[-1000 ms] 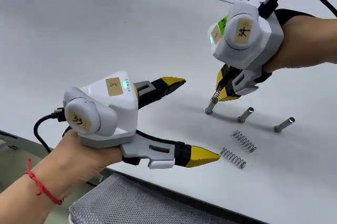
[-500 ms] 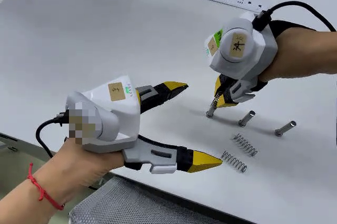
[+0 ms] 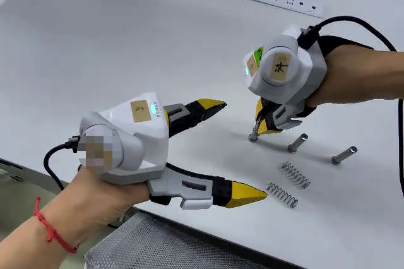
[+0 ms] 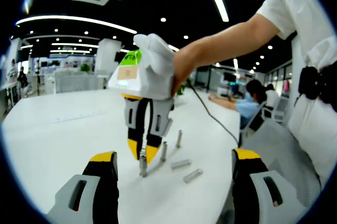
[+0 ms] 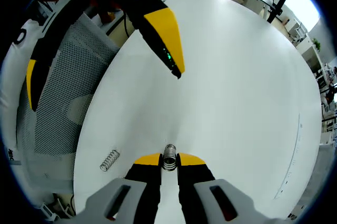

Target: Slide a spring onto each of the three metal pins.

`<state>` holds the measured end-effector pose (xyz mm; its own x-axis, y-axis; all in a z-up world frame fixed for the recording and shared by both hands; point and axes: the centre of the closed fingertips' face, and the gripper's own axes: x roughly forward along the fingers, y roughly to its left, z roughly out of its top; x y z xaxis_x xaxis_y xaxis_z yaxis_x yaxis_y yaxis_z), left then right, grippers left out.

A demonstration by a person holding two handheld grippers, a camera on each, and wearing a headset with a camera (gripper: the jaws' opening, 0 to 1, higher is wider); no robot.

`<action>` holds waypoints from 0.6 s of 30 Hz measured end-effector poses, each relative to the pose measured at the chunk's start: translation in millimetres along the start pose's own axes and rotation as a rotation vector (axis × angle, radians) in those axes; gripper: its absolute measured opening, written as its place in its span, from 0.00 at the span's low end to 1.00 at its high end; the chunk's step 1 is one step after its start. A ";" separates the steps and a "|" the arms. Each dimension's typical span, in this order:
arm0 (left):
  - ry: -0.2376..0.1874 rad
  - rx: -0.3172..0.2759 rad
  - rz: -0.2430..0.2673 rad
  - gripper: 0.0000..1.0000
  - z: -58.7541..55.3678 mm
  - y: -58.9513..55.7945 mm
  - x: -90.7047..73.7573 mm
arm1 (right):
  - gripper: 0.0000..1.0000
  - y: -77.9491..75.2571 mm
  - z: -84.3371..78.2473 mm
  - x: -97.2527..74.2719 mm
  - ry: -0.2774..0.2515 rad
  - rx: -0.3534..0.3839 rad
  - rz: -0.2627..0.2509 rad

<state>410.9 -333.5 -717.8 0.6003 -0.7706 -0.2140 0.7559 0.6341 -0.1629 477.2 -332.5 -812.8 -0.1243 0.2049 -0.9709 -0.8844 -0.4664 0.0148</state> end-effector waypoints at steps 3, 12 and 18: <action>-0.002 -0.002 0.001 0.90 0.0 1.0 -0.6 | 0.12 -0.3 -0.9 1.5 -0.001 0.004 -0.002; -0.003 -0.005 0.005 0.90 -0.6 1.3 -0.5 | 0.13 -2.4 -3.0 8.8 0.002 0.015 0.002; -0.006 -0.007 0.005 0.90 0.0 2.3 -0.8 | 0.13 -3.2 -1.3 10.2 0.000 0.018 -0.001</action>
<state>412.1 -331.4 -718.0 0.6058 -0.7675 -0.2095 0.7507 0.6387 -0.1689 479.3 -330.1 -823.0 -0.1237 0.2054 -0.9708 -0.8923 -0.4510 0.0183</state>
